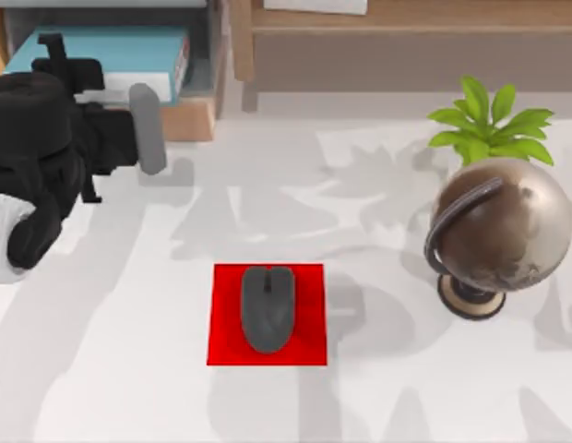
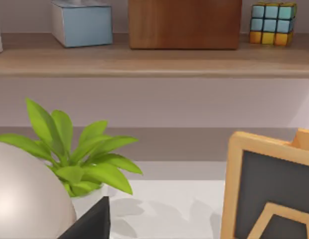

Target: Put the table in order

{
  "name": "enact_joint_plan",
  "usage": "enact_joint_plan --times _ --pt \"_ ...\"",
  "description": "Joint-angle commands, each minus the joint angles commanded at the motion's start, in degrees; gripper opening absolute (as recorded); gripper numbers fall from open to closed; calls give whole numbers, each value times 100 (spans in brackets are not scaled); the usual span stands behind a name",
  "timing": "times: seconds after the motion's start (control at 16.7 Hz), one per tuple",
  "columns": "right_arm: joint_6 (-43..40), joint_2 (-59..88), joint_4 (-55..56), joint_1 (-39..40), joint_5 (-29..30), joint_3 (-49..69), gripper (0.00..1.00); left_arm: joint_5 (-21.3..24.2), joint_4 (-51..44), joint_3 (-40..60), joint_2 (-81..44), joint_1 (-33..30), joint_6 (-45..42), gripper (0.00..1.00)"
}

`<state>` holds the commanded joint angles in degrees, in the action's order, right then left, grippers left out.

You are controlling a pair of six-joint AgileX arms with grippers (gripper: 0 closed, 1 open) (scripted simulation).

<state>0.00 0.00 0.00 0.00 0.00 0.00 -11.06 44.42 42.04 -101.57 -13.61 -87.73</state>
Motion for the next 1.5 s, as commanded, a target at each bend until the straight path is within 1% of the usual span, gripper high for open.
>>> enact_joint_plan --times 0.3,0.72,0.96,1.5 --pt "0 0 0 0 0 0 100 -9 -5 -5 9 -15 0 0" --pt "0 0 0 0 0 0 100 94 -65 643 -562 100 -25 0" --pt "0 0 0 0 0 0 100 104 -70 672 -599 98 -26 0" --pt "0 0 0 0 0 0 100 104 -70 672 -599 98 -26 68"
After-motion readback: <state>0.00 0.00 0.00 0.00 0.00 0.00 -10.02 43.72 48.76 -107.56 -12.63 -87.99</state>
